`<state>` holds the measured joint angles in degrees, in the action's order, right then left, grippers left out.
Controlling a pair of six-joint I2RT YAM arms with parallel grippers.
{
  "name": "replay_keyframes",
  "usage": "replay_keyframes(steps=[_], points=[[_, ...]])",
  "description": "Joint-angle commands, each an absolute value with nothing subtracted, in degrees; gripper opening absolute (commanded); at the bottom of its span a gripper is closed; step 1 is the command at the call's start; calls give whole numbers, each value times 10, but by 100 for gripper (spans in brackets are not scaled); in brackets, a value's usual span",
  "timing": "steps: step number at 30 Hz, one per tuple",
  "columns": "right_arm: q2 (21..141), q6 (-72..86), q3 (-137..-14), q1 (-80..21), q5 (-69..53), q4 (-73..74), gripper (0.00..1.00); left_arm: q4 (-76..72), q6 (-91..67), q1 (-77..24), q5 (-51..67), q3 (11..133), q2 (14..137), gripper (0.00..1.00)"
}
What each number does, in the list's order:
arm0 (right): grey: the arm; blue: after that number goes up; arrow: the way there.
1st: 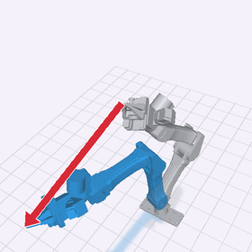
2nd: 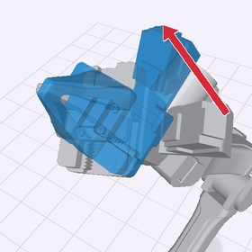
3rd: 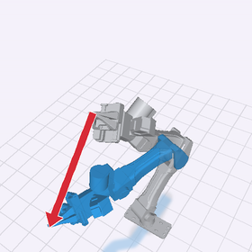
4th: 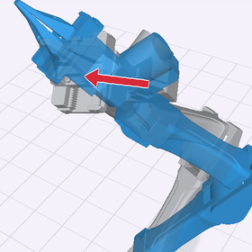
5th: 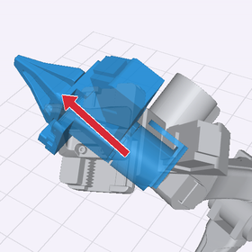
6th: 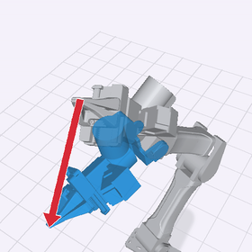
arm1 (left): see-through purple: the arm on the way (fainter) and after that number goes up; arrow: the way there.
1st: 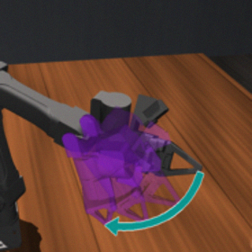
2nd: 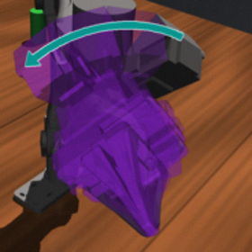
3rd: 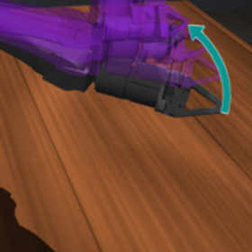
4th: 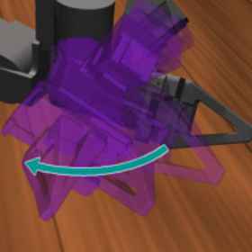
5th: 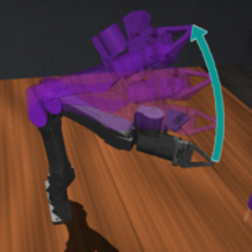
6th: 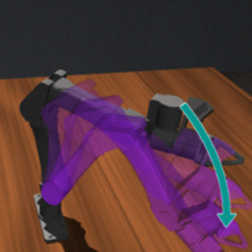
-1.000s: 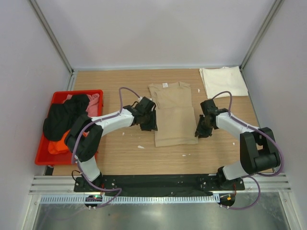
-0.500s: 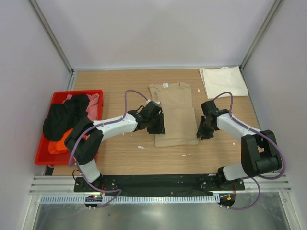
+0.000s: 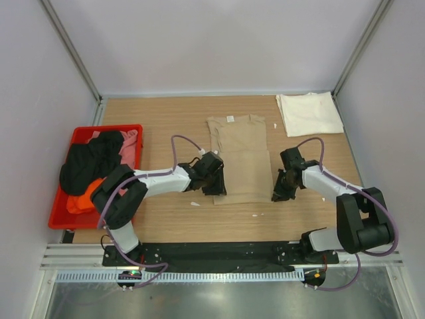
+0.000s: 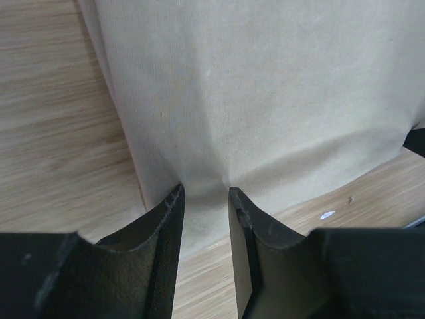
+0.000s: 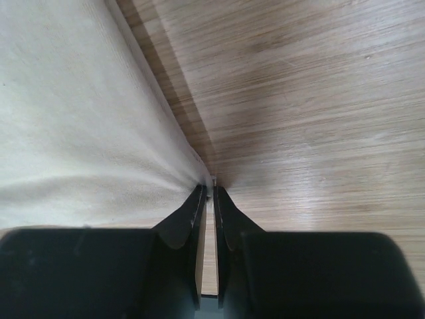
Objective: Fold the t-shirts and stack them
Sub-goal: Fold the tshirt
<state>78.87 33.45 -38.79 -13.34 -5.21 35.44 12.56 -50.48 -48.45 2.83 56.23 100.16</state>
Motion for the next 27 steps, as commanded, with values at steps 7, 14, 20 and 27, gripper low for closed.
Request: replay_keyframes(steps=[7,14,20,27], points=[[724,369,-369,-142,-50,376,23,185,-529,-507,-60,464,933,36],[697,365,-425,-143,-75,396,29,206,-534,-515,-68,443,846,43],[778,316,-515,-142,-104,356,33,278,-483,-510,-82,510,815,52],[878,270,-574,-142,-136,299,37,264,-458,-465,-20,478,779,56]])
